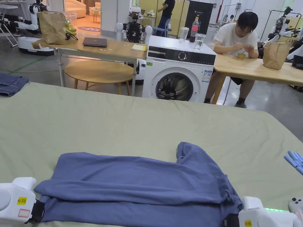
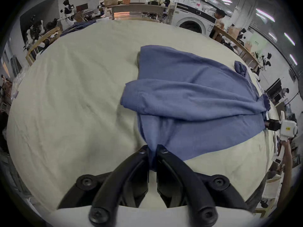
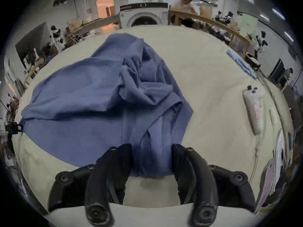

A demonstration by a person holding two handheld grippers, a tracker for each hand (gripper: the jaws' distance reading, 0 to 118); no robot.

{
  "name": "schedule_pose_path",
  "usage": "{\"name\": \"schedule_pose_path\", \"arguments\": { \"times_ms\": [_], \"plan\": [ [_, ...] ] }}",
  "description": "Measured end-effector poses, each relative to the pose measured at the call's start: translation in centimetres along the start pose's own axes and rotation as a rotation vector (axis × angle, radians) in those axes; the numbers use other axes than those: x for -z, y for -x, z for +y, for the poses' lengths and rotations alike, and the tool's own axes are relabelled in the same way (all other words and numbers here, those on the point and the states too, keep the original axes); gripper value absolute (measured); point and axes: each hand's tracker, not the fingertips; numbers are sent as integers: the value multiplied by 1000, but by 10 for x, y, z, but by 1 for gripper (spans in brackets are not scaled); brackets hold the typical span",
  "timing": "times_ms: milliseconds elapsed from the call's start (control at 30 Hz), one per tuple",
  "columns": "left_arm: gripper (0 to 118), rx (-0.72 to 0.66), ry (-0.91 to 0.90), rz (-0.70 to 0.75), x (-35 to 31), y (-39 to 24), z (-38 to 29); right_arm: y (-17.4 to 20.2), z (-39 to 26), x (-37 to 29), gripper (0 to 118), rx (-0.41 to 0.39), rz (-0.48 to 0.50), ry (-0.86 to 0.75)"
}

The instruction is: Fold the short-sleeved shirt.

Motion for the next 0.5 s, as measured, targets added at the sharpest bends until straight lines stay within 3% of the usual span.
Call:
{"name": "schedule_pose_path", "arguments": {
  "times_ms": [33,100,200,500],
  "plan": [
    [1,2,0,0,0,0,0,2,-1,-2,41,4,3,15],
    [1,8,-3,3,1,-1,0,0,-2,2,5,22,100,20],
    [1,11,-10,5,2,-2,-3,7,-6,-2,3,-38,35,-7],
    [1,-5,-104,-39,-37,-1,-5,6,-9,-64,2,-47,28,-131]
  ]
}}
